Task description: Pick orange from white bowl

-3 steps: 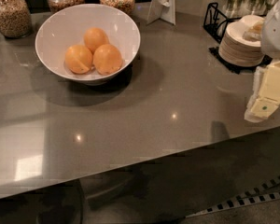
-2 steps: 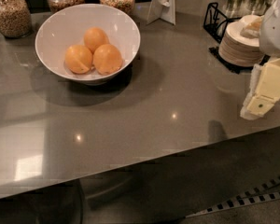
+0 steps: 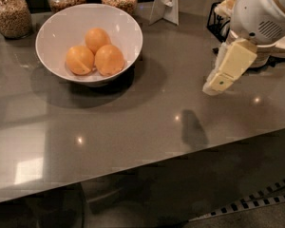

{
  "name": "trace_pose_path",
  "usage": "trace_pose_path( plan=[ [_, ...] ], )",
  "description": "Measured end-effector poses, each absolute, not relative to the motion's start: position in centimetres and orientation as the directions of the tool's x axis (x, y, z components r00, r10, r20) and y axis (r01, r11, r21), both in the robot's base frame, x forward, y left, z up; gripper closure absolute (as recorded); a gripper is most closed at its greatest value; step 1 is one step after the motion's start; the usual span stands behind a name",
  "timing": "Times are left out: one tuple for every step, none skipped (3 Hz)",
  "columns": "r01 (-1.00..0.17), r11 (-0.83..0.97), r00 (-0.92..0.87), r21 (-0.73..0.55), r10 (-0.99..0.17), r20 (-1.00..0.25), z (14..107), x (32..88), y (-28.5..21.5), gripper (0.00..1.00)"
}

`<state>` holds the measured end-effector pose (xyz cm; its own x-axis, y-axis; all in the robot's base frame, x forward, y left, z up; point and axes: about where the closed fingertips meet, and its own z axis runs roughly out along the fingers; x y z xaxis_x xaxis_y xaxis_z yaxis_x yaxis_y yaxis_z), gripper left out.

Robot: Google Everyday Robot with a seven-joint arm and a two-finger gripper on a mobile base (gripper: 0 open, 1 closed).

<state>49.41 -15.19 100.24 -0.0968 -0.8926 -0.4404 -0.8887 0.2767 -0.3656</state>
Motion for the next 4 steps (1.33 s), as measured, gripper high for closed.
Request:
trace_pose_path(
  plan=[
    [-0.866,0.279,-0.042,-0.415,-0.867,-0.496,102.2,52.9,-11.1,0.00],
    [-0.852,0.285,-0.022,-0.440,-0.858,-0.513,103.2,56.3,-7.2,0.00],
    [-0.854,0.273,-0.030,-0.443,-0.876,-0.481,102.9,59.4,-2.4,0.00],
    [-0.854,0.273,-0.030,-0.443,-0.876,-0.481,102.9,59.4,-2.4,0.00]
  ],
)
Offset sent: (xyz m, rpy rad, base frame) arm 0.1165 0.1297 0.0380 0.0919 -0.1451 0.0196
